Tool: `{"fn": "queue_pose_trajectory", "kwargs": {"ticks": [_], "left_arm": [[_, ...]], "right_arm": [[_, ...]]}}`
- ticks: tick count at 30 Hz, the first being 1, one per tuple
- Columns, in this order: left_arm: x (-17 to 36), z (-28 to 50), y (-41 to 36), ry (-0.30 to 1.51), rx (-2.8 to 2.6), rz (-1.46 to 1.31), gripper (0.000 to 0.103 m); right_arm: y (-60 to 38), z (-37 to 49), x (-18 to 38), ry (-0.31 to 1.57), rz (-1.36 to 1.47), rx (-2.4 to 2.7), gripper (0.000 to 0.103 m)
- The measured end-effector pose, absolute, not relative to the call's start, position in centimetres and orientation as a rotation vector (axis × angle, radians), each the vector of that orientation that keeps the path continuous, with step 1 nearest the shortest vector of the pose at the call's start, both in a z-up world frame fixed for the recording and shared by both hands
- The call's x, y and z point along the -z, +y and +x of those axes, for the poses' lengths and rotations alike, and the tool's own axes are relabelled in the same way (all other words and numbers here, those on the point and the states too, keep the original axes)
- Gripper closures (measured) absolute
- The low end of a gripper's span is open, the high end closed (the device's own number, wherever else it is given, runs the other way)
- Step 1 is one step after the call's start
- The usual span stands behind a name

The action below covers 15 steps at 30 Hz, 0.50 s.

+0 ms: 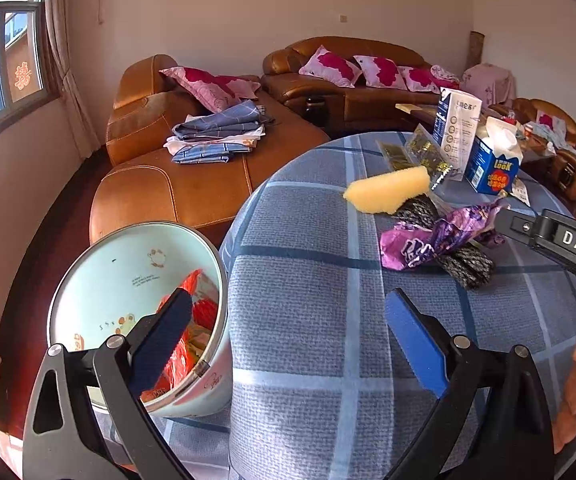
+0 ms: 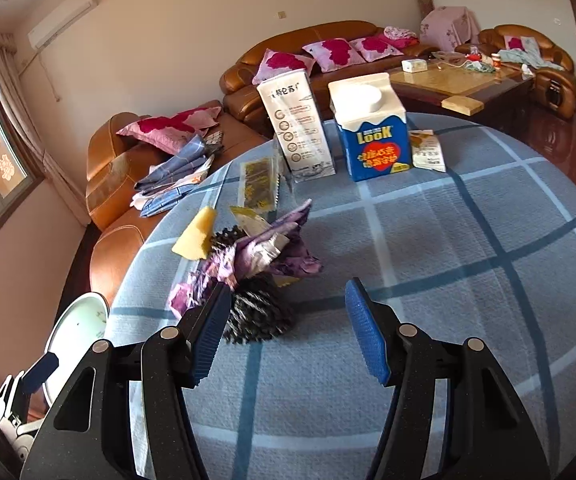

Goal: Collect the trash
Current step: 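Move both tools back over the table toward the purple wrapper and scouring pad, then grasp the purple wrapper with the right tool while the left tool grasps the dark scouring pad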

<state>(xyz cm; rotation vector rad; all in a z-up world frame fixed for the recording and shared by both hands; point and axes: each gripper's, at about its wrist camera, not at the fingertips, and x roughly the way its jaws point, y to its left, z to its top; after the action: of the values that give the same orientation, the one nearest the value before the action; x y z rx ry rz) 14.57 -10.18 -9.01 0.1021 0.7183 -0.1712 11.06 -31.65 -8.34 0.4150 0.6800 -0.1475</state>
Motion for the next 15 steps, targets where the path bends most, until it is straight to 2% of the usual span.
{"fn": "queue_pose_trajectory", "kwargs": {"ticks": [5,7,8,9,12,15], "left_arm": [[8.9,16.1,-9.8,0.722,0.163,0.090,0.008],[8.8,16.5,-9.8,0.724,0.166,0.093,0.008],[8.9,16.7,-9.9,0.724,0.168,0.094,0.008],[8.9,16.8,-10.0,0.724,0.170,0.095,0.008],[8.9,17.3,-10.6,0.725,0.179,0.098,0.009],[9.0,17.6,-11.5,0.730,0.198,0.099,0.012]], "right_arm": [[-30.7,15.1,9.2,0.753,0.462,0.112,0.044],[-30.6,15.9,9.6,0.776,0.481,0.093,0.062],[-30.6,16.1,9.8,0.785,0.493,0.079,0.077],[-30.7,16.1,9.9,0.786,0.497,0.070,0.084],[-30.9,15.5,9.4,0.759,0.486,0.049,0.090],[-31.6,14.0,8.3,0.715,0.495,0.033,0.090]]}}
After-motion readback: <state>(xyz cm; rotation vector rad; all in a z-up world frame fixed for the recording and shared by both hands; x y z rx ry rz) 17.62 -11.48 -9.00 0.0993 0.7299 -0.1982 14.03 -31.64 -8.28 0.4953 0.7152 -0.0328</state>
